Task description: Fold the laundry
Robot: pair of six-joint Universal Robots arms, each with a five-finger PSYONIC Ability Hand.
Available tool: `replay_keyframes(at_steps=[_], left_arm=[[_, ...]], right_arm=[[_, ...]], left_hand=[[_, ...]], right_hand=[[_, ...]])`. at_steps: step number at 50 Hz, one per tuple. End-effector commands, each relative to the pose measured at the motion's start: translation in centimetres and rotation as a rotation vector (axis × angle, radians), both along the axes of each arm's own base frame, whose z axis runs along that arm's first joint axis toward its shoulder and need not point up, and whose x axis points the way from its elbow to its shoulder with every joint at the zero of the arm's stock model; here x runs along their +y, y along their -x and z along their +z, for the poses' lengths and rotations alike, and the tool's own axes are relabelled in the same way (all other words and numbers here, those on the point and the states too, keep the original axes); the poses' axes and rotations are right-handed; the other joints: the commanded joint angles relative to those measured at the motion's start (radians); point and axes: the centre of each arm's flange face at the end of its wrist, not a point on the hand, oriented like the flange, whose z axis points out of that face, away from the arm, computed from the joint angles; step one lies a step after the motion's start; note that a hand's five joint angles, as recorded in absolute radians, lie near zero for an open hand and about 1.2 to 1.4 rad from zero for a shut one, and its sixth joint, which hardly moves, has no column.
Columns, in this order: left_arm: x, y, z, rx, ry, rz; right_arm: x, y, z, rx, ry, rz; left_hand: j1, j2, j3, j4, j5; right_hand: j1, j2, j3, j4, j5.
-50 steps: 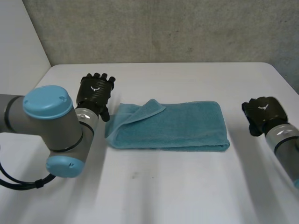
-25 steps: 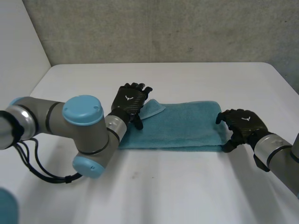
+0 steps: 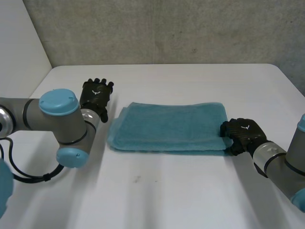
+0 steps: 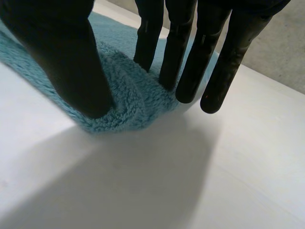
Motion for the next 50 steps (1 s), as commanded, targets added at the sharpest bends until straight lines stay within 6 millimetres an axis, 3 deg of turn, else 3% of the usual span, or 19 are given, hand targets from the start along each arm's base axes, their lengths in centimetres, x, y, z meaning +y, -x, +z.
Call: replay_keyframes(at_steps=[1, 10, 15, 21, 23, 24, 25, 26, 27, 28, 29, 31, 33, 36, 41, 42, 44, 48, 50], left_arm=[[3.1, 0.7, 1.6, 0.013, -0.006, -0.046], [5.5, -0.5, 4.0, 0.022, 0.006, -0.047], [6.3, -1.4, 5.0, 0.026, 0.014, -0.037], [7.1, -2.0, 5.1, 0.021, 0.004, -0.032], [7.2, -2.2, 5.3, 0.023, 0.005, -0.029], [7.3, -2.2, 5.5, 0.026, 0.009, -0.026], [7.3, -2.3, 5.5, 0.026, 0.009, -0.026], [7.4, -2.2, 5.7, 0.033, 0.012, -0.027], [7.4, -2.3, 6.0, 0.045, 0.013, -0.026], [7.4, -2.3, 6.0, 0.045, 0.013, -0.026], [7.5, -2.3, 6.3, 0.065, 0.013, -0.025], [7.6, -2.3, 6.5, 0.088, 0.011, -0.026], [7.6, -2.2, 6.8, 0.113, 0.01, -0.027], [7.7, -2.1, 7.1, 0.158, 0.002, -0.03], [7.7, -1.6, 7.7, 0.215, 0.0, -0.044], [7.7, -1.3, 8.1, 0.233, 0.007, -0.053], [7.8, -0.8, 8.4, 0.245, 0.012, -0.071], [8.4, 1.7, 9.0, 0.277, 0.015, -0.171], [8.6, 2.5, 8.7, 0.284, 0.005, -0.198]], right_arm=[[-0.5, 0.6, 0.1, 0.009, 0.041, -0.031], [-0.6, 1.2, 3.5, -0.006, 0.124, -0.061], [-2.2, 4.1, 5.9, 0.008, 0.151, -0.14], [-3.6, 3.6, 9.2, 0.017, 0.225, -0.112], [-2.7, -0.7, 11.3, -0.016, 0.28, 0.017], [-2.7, -0.7, 11.3, -0.016, 0.281, 0.017], [-1.7, -3.9, 12.1, -0.034, 0.313, 0.108], [-1.7, -3.9, 12.1, -0.034, 0.314, 0.109], [-0.9, -6.8, 12.1, -0.05, 0.322, 0.185], [0.3, -9.7, 11.6, -0.063, 0.319, 0.265], [0.3, -9.7, 11.6, -0.063, 0.319, 0.266], [3.0, -14.2, 9.9, -0.064, 0.289, 0.405], [4.5, -15.8, 9.0, -0.06, 0.264, 0.461], [6.9, -17.6, 6.7, -0.034, 0.187, 0.533], [7.8, -18.0, 3.5, 0.035, 0.104, 0.543], [7.4, -17.8, 3.9, 0.047, 0.12, 0.515], [6.8, -17.4, 4.5, 0.056, 0.14, 0.463], [6.0, -16.4, 7.1, 0.053, 0.198, 0.352], [5.0, -14.8, 10.3, 0.006, 0.249, 0.262]], left_hand=[[-0.002, -0.005, -0.018, -0.008, -0.023], [-0.013, -0.017, -0.03, -0.019, -0.034], [-0.019, -0.023, -0.036, -0.025, -0.04], [-0.025, -0.029, -0.041, -0.031, -0.046], [-0.025, -0.029, -0.041, -0.031, -0.046], [-0.025, -0.029, -0.041, -0.031, -0.046], [-0.025, -0.029, -0.041, -0.031, -0.046], [-0.025, -0.029, -0.041, -0.031, -0.046], [-0.025, -0.029, -0.041, -0.031, -0.046], [-0.025, -0.029, -0.041, -0.031, -0.046], [-0.025, -0.029, -0.041, -0.031, -0.046], [-0.025, -0.029, -0.041, -0.031, -0.046], [-0.025, -0.029, -0.041, -0.031, -0.046], [-0.025, -0.029, -0.041, -0.031, -0.046], [-0.025, -0.029, -0.041, -0.031, -0.046], [-0.025, -0.029, -0.041, -0.031, -0.046], [-0.025, -0.029, -0.041, -0.031, -0.046], [-0.025, -0.029, -0.041, -0.031, -0.046], [-0.025, -0.029, -0.041, -0.031, -0.046]], right_hand=[[0.672, 0.505, 0.509, 0.51, 0.532], [0.672, 0.505, 0.509, 0.51, 0.532], [0.672, 0.505, 0.509, 0.51, 0.532], [0.672, 0.505, 0.509, 0.51, 0.532], [0.672, 0.505, 0.509, 0.51, 0.532], [0.672, 0.505, 0.509, 0.51, 0.532], [0.672, 0.505, 0.509, 0.51, 0.532], [0.672, 0.505, 0.509, 0.51, 0.532], [0.672, 0.505, 0.509, 0.51, 0.532], [0.672, 0.505, 0.509, 0.51, 0.532], [0.672, 0.505, 0.509, 0.51, 0.532], [0.672, 0.505, 0.509, 0.51, 0.532], [0.672, 0.505, 0.509, 0.51, 0.532], [0.672, 0.505, 0.509, 0.51, 0.532], [0.522, 0.355, 0.359, 0.36, 0.382], [0.084, -0.083, -0.078, -0.077, -0.056], [-0.156, -0.322, -0.318, -0.317, -0.296], [-0.411, -0.577, -0.573, -0.572, -0.551], [-0.539, -0.706, -0.702, -0.701, -0.679]])
